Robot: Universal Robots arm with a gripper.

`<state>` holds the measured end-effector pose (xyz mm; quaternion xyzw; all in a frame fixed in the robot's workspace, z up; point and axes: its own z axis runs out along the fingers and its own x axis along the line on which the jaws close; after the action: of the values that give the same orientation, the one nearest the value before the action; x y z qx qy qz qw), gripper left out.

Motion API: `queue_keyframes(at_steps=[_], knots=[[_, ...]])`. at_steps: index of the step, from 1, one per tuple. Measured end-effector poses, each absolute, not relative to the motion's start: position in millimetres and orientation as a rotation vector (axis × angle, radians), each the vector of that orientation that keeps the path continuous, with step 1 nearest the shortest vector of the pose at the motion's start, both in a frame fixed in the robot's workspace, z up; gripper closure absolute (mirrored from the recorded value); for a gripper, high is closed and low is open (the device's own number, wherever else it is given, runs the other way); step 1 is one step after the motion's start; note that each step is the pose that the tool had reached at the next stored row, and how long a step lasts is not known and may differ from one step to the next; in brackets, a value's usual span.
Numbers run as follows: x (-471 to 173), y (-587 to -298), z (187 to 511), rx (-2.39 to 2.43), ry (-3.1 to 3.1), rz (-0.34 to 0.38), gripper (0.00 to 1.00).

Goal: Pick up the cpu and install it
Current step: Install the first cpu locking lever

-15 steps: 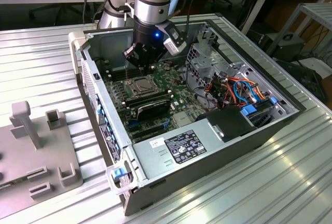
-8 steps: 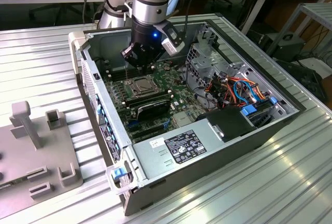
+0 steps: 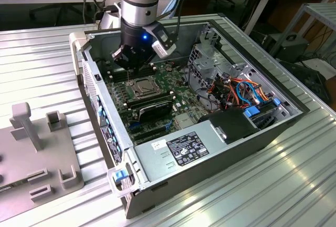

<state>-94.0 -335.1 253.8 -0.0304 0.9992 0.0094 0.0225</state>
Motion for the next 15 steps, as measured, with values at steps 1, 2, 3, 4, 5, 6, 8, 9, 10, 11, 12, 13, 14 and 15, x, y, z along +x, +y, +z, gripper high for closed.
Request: queue_keyframes(at_steps=[1,2,3,4,5,6,8,9,10,11,12,13,14,15], knots=[[-97,-335,254,-0.094,3.095,0.031,0.89],[-100,-335,254,-0.094,3.094,0.033,0.89],[-103,-335,254,-0.094,3.094,0.038,0.89],[-104,-335,254,-0.094,3.094,0.045,0.89],[-106,-335,254,-0.093,3.093,0.054,0.89],[-108,-335,254,-0.093,3.093,0.068,0.89],[-112,-335,254,-0.093,3.092,0.077,0.89],[-112,-334,254,-0.093,3.092,0.077,0.89],[-112,-333,254,-0.093,3.092,0.077,0.89],[-112,-331,254,-0.093,3.092,0.077,0.89],[-112,-330,254,-0.093,3.092,0.077,0.89],[-112,-328,254,-0.093,3.092,0.078,0.89],[-112,-326,254,-0.093,3.092,0.079,0.89],[-112,-325,253,-0.093,3.092,0.080,0.89]])
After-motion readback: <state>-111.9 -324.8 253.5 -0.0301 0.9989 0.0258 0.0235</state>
